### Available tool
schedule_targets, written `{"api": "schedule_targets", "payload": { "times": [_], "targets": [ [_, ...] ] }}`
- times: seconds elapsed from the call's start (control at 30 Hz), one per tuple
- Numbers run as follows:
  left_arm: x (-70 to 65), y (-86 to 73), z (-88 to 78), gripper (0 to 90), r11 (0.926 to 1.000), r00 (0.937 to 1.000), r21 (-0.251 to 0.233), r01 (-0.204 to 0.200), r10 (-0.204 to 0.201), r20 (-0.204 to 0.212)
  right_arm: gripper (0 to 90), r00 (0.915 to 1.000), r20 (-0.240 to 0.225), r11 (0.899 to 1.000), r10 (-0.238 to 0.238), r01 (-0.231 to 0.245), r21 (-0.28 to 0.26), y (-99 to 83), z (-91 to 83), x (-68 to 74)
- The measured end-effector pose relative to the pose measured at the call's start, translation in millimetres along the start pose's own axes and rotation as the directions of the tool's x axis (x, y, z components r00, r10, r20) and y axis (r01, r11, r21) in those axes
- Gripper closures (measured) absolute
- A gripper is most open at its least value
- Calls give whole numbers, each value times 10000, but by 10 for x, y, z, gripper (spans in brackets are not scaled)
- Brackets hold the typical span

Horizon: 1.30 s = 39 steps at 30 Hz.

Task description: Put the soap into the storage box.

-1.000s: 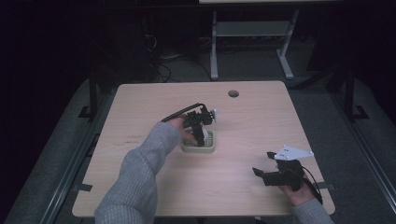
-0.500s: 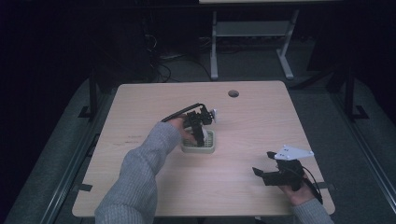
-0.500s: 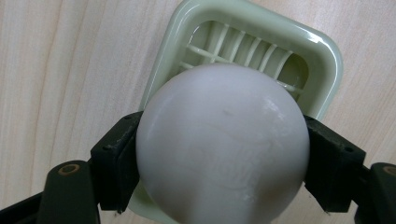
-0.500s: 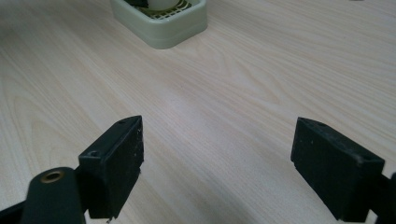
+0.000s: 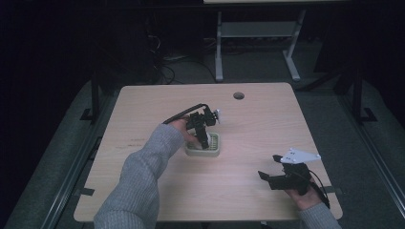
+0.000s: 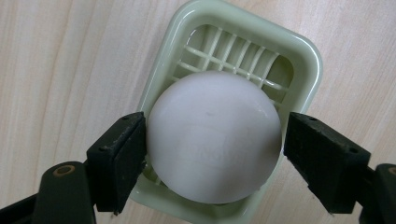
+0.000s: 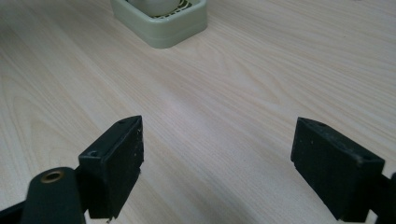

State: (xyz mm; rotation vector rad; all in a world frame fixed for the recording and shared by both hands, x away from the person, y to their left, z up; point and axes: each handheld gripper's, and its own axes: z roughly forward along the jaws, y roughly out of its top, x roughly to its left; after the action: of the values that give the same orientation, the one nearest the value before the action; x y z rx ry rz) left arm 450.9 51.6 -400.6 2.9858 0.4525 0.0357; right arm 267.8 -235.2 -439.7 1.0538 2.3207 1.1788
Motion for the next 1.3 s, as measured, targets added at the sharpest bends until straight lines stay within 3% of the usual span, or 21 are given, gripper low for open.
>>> {"api": "schedule_targets", "payload": {
  "times": [0.37,0.97,1.3],
  "targets": [
    [-29,-37,-119,204,9998,10000,-196,-10,11,69,164,10000,-26,10000,53,-53,-26,-3,2,-8],
    [-98,-141,-287,210,9992,9998,-402,-32,24,-204,164,10000,-12,10000,72,-72,65,-5,10,-15],
    [-149,-230,-302,212,9986,9995,-529,55,-71,-316,165,9999,64,10000,84,-84,51,-12,-5,-28]
  ]
}}
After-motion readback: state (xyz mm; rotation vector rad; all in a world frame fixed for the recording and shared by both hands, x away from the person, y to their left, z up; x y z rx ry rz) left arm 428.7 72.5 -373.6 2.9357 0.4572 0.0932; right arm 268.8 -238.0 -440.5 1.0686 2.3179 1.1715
